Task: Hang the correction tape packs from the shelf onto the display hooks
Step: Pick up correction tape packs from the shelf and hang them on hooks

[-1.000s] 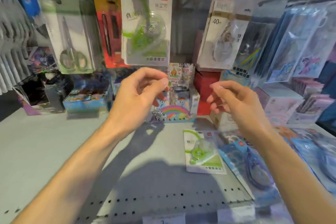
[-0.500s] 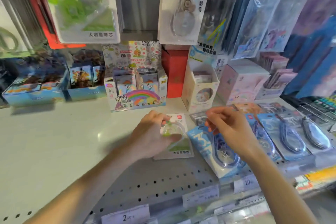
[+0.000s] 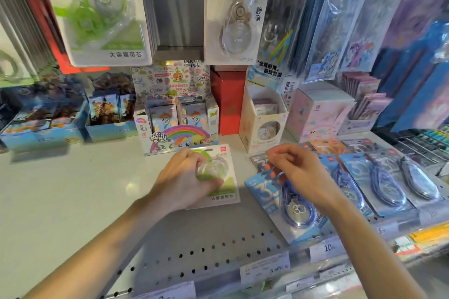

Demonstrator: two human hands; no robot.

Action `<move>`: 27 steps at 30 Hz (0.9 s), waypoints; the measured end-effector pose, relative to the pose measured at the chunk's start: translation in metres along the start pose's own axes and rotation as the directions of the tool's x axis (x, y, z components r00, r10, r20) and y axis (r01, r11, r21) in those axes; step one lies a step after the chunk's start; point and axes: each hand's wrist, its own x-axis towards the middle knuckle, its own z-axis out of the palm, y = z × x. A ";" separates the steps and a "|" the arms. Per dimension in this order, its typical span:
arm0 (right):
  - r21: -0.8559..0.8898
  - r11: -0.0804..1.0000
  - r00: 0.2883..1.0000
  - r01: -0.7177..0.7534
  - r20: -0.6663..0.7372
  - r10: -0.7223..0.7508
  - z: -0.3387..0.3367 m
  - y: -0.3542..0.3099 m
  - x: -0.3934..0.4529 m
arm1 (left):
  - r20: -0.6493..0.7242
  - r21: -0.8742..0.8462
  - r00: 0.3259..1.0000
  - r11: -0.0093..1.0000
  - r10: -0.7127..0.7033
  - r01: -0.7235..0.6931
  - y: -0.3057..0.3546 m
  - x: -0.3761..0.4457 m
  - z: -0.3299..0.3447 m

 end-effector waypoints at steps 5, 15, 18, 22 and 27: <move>0.002 0.998 0.994 -0.058 0.094 0.057 0.030 -0.012 0.009 | -0.121 -0.088 0.991 0.994 0.060 -0.071 0.003 -0.005 -0.016; 0.328 0.937 0.980 -0.116 0.189 0.055 0.076 -0.036 0.010 | -0.302 -0.276 0.948 0.943 0.097 -0.185 0.008 -0.023 -0.049; 0.402 0.914 0.975 -0.062 0.221 -0.031 0.080 -0.041 0.010 | -0.429 -0.398 0.903 0.894 0.017 -0.206 0.005 -0.029 -0.066; 0.444 0.895 0.964 0.030 0.223 -0.143 0.090 -0.054 0.011 | -0.368 -0.707 0.919 0.684 -0.142 -0.178 0.004 -0.035 -0.091; 0.470 0.875 0.936 0.113 0.244 -0.252 0.102 -0.080 0.014 | -0.427 -0.717 0.899 0.642 -0.098 -0.271 -0.001 -0.043 -0.123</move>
